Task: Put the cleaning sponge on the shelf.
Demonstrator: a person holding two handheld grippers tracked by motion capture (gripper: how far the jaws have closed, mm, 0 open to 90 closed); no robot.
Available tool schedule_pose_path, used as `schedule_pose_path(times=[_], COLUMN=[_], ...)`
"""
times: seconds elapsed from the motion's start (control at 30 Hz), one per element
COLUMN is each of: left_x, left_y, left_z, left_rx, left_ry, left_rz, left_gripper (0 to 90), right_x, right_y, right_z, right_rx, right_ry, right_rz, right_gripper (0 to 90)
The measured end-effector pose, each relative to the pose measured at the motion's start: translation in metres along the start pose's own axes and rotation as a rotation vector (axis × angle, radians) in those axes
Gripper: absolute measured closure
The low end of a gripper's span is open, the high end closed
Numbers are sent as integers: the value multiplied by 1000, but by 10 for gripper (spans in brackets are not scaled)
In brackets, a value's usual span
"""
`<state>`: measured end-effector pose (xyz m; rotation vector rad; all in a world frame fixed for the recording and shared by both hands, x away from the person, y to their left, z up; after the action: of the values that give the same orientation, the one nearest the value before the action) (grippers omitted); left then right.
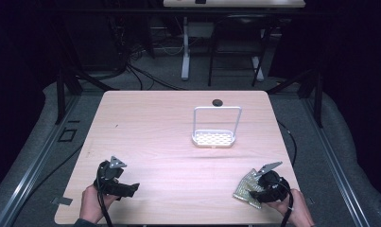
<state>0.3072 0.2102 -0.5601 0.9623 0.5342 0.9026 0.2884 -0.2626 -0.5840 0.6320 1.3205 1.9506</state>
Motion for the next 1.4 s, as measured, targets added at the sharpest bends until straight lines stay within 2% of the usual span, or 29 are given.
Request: schedule_pose_path(times=[0.33, 0.6, 0.93, 1.4], left_x=[1, 1, 1, 1], left_y=[0, 1, 0, 0], left_z=[1, 1, 1, 1], left_rx=[-6, -12, -16, -11], left_ry=[-2, 0, 0, -6], left_rz=[-6, -8, -4, -2], left_gripper=[100, 100, 99, 98], right_x=[5, 7, 8, 8], right_y=[9, 19, 22, 31], right_z=[3, 7, 11, 21], right_rx=[-46, -97, -107, -166], right_ry=[28, 14, 26, 11], right_rz=[-38, -57, -76, -94], right_gripper=[589, 584, 577, 570])
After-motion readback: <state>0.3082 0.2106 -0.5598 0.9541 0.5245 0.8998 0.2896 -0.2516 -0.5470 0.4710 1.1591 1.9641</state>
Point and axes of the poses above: each handheld gripper's, and its own axes: y roughly backward along the jaws, z roughly out of its top, x roughly to its left, the point moved 4 cm from there along -y, roughly forward along the jaws, and after that the axes turned 4 degrees about x, right-handed, at the moved point
